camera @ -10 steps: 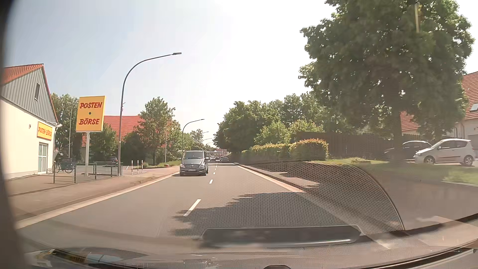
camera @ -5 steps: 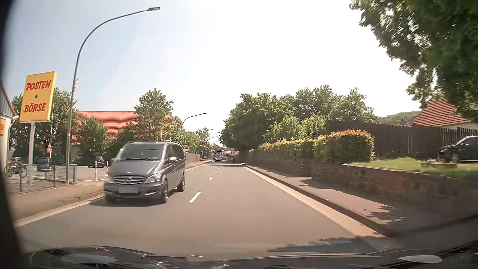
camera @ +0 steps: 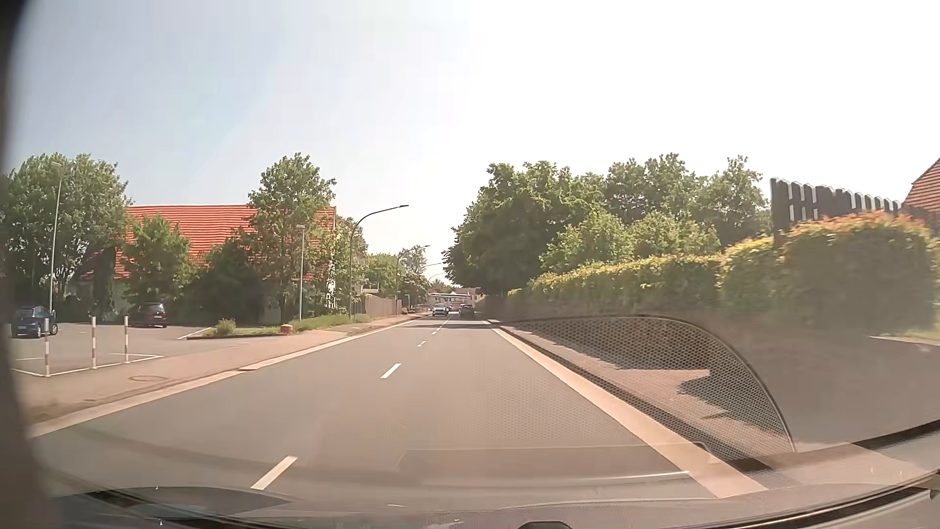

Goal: Follow the waypoints while adhering to traffic rules and regulations

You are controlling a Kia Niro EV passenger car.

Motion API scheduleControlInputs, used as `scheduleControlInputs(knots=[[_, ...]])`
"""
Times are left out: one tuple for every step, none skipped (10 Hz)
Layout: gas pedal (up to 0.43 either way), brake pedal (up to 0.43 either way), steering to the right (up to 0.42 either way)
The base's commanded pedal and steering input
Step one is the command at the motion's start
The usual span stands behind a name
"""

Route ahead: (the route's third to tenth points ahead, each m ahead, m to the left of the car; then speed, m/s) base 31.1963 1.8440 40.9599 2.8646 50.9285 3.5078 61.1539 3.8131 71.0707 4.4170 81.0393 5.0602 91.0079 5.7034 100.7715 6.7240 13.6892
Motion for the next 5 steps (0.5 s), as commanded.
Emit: scheduleControlInputs(knots=[[0.189,0.0,-0.018],[0.189,0.0,-0.018],[0.189,0.0,-0.017],[0.189,0.0,-0.015],[0.189,0.0,-0.014]])
